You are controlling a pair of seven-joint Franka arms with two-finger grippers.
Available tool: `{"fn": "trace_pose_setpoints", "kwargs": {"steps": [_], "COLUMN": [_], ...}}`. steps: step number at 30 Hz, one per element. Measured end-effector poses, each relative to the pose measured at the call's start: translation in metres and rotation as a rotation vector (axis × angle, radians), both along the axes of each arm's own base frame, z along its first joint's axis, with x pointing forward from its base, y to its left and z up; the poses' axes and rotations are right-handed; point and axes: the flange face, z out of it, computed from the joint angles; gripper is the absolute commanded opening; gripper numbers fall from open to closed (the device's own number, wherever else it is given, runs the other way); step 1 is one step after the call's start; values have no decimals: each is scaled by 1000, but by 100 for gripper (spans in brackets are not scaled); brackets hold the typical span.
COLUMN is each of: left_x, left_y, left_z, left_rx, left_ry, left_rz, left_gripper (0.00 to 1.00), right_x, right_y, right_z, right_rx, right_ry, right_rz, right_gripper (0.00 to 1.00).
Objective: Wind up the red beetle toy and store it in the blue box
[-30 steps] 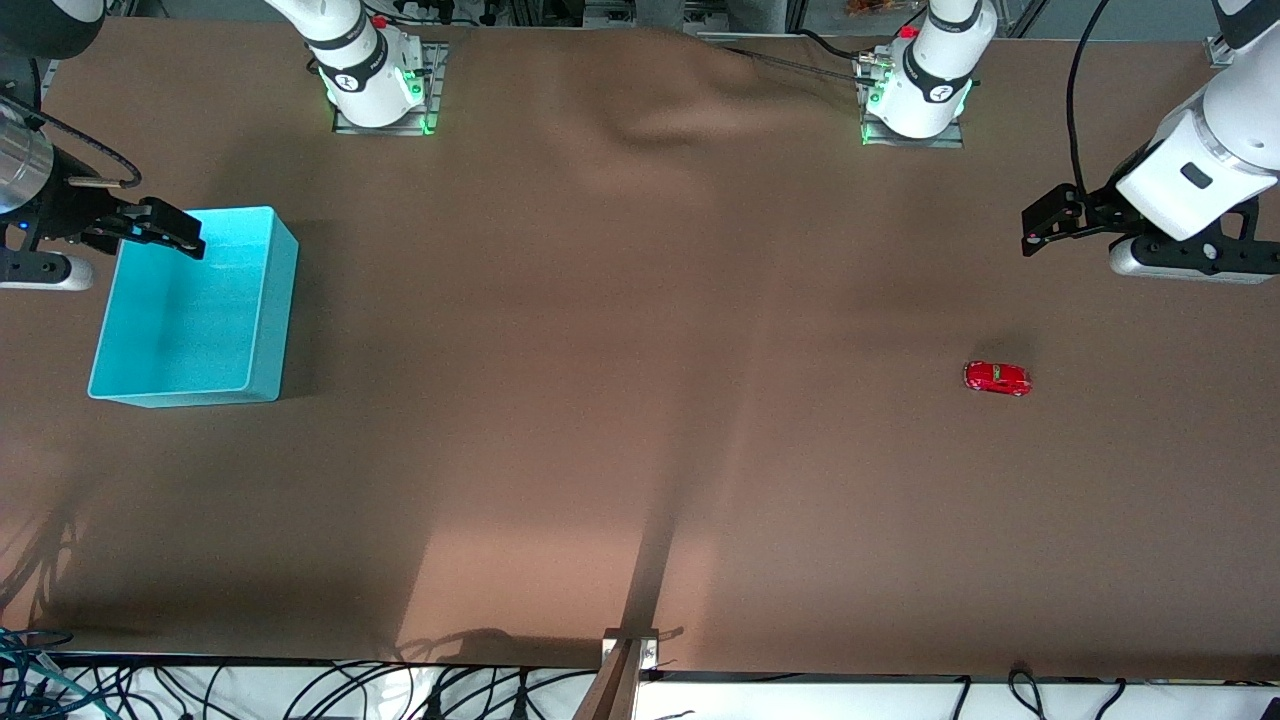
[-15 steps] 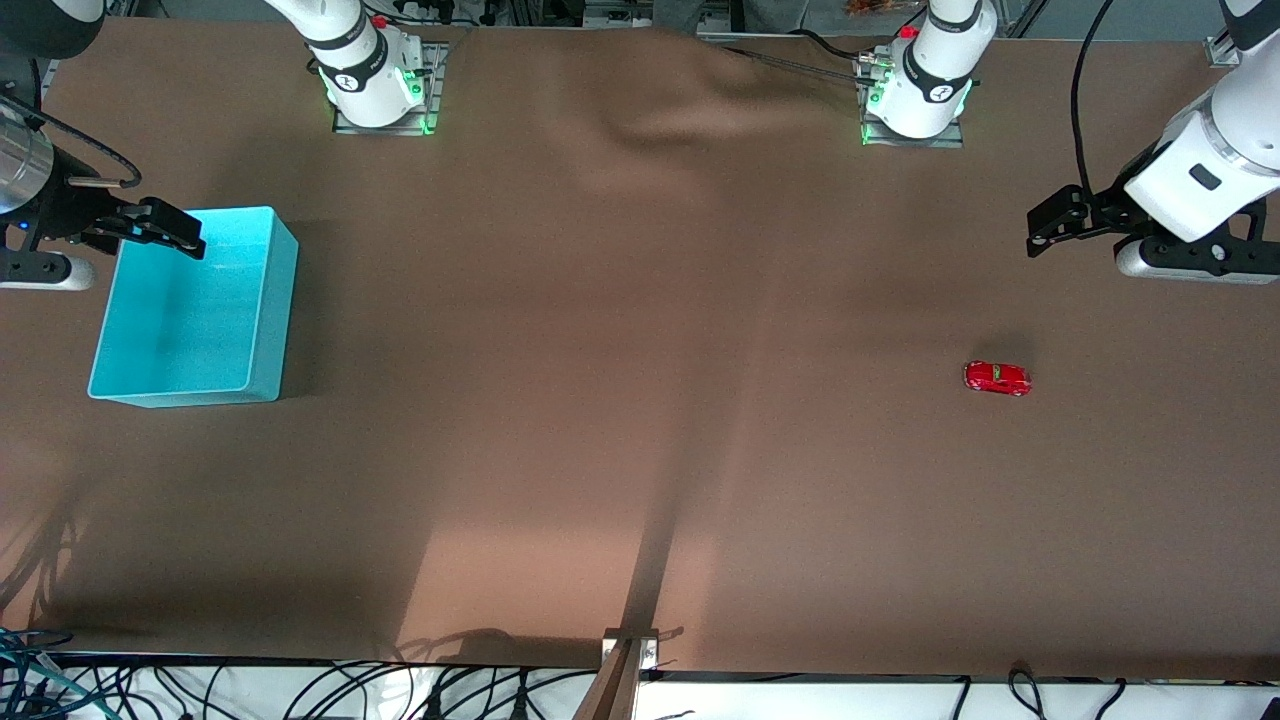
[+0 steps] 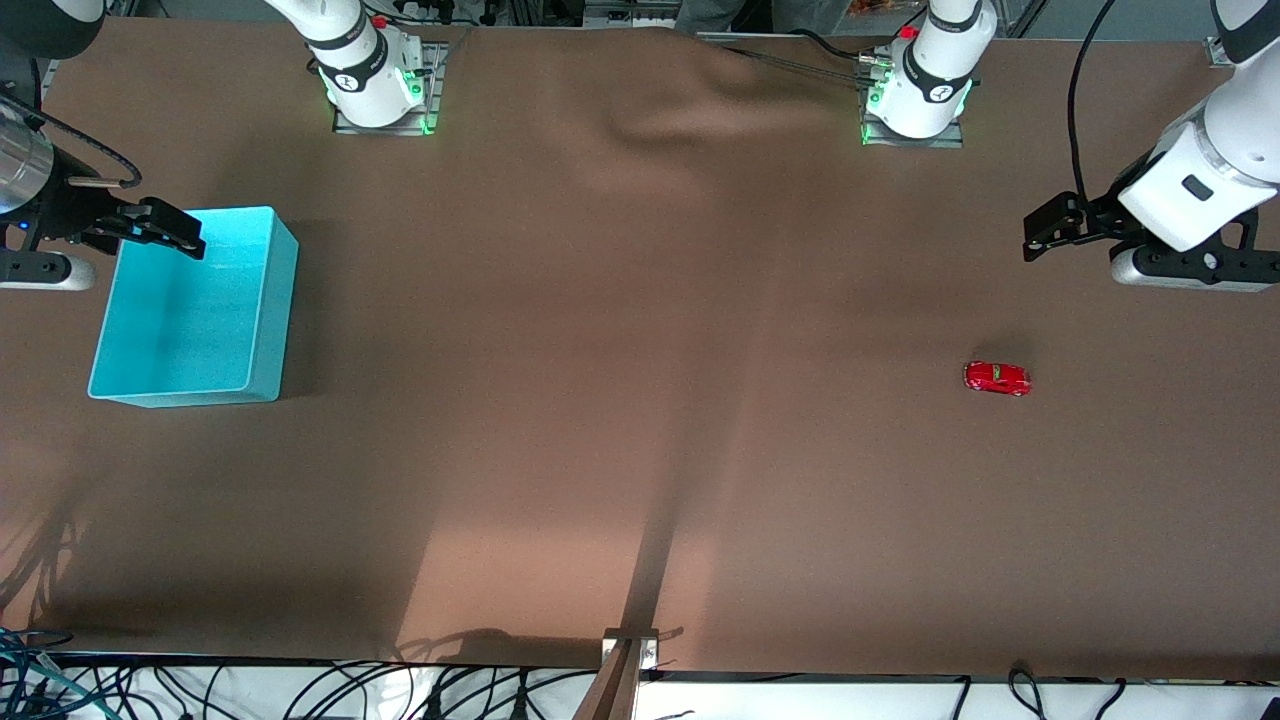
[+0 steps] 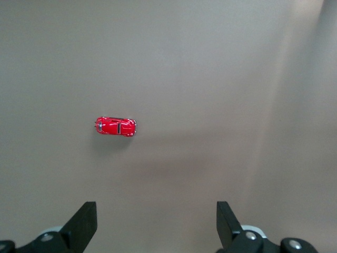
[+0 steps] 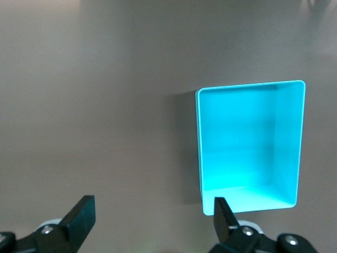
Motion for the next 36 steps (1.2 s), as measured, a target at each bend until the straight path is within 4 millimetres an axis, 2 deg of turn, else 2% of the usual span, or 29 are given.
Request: {"fn": "trace_pose_setpoints", "kwargs": {"steps": [6,12,17,22,28,36], "left_x": [9,20,36,48,54,60], "left_y": [1,2,9,27,44,51], "left_z": [-3,-15,-32,-52,-64,-78], "left_rx": [-6,-16,-35,-63,-73,-76], "left_ry": [-1,15,33,58,78,105], "left_rz": [-55,-170,-328,-506,-706,-963], "left_gripper": [100,100,100,100,100,100], "right_x": [0,0,0,0,0,0], "right_y": [0,0,0,0,0,0], "right_z": [0,0,0,0,0,0], "right_rx": [0,0,0,0,0,0], "right_ry": [0,0,0,0,0,0], "right_rz": [0,0,0,0,0,0], "right_gripper": [100,100,100,100,100,100]}}
